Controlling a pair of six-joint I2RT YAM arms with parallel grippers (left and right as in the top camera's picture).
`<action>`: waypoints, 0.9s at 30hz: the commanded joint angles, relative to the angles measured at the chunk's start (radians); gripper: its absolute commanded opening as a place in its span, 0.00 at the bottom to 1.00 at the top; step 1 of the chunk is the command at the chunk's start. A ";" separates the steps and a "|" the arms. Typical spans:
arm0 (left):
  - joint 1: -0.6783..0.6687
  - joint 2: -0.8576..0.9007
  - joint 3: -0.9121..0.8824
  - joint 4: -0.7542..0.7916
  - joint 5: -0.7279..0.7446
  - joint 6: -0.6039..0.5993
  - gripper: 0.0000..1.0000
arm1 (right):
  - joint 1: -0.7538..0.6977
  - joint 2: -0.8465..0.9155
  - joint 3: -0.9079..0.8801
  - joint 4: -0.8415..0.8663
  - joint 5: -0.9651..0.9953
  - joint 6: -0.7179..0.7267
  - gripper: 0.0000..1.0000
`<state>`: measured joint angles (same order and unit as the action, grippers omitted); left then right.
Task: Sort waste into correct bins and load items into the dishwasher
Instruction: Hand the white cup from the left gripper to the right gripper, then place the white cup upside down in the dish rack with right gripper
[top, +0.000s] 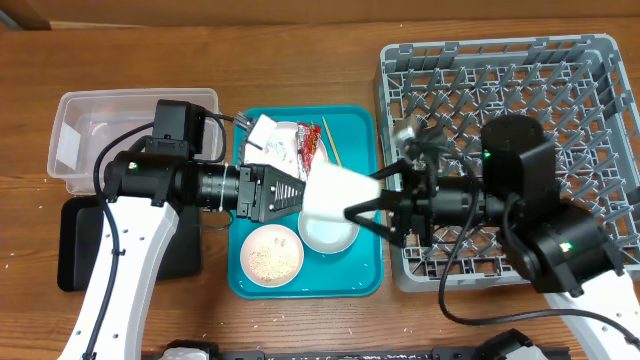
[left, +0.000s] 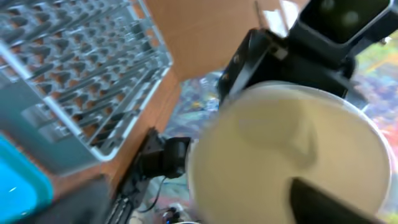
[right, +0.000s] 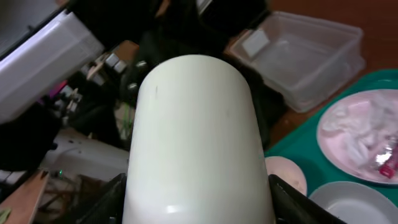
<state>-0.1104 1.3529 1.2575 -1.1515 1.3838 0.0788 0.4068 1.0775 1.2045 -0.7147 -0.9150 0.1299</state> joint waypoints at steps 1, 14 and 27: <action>-0.001 0.000 0.007 -0.004 -0.181 -0.039 1.00 | -0.083 -0.057 0.020 -0.063 0.172 0.022 0.57; -0.001 0.000 0.008 -0.026 -0.500 -0.127 1.00 | -0.216 0.068 0.020 -0.531 0.948 0.294 0.61; -0.001 0.000 0.008 -0.076 -0.587 -0.123 1.00 | -0.224 0.359 0.018 -0.630 0.980 0.323 0.79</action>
<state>-0.1097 1.3533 1.2575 -1.2278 0.8131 -0.0353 0.1894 1.4052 1.2118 -1.3502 0.0483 0.4461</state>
